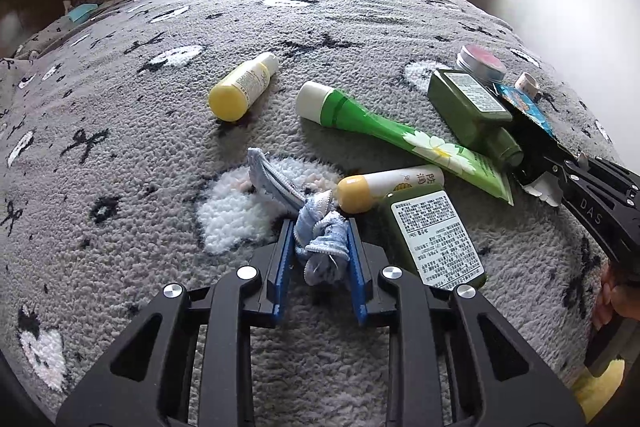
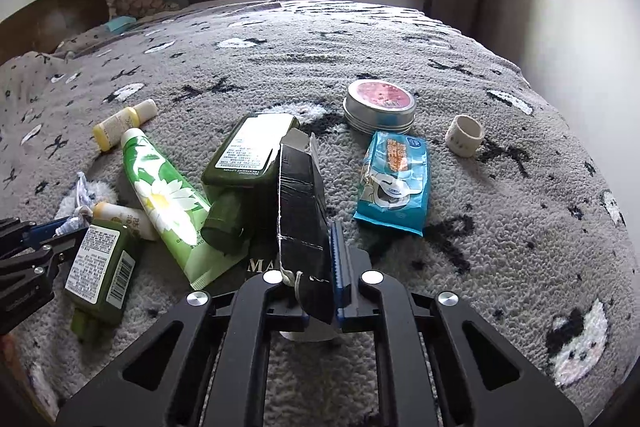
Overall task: Collect trash
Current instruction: 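Lower the cloth and box below the bed edge into the bin and open both tools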
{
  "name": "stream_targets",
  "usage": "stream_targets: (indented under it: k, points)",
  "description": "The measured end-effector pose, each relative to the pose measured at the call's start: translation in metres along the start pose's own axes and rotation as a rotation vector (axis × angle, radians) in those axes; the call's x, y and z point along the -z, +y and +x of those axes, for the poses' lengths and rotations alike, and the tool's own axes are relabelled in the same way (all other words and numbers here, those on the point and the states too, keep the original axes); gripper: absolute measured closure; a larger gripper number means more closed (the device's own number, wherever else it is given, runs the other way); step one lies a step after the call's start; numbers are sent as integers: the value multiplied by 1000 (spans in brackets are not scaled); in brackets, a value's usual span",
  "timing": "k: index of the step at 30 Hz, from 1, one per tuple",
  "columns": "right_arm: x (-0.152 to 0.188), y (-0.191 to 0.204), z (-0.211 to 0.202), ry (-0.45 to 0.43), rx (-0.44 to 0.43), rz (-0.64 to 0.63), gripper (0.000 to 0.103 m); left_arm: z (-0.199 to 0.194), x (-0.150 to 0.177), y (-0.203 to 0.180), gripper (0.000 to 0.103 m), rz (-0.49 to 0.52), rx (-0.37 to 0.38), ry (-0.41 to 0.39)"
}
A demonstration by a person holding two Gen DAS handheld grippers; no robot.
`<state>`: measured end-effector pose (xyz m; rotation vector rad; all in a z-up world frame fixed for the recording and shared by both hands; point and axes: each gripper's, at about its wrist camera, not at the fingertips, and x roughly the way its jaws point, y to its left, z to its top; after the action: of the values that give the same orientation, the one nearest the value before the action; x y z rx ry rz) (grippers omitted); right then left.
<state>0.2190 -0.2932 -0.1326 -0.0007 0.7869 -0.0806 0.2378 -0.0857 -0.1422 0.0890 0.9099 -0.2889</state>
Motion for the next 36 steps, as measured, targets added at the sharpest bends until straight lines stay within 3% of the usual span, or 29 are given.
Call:
stream_targets:
  k: [7, 15, 24, 36]
  points:
    - [2, -7, -29, -52, 45, -12, 100, -24, 6, 7, 82, 11, -27, -39]
    - [15, -12, -91, -163, 10, -38, 100, -78, 24, 8, 82, 33, -16, -126]
    - [52, 13, -157, -233, -117, -110, 100, -135, 61, 8, 82, 39, 29, -190]
    - [124, 45, -204, -193, -272, -155, 100, -171, 142, -8, 82, 78, 85, -178]
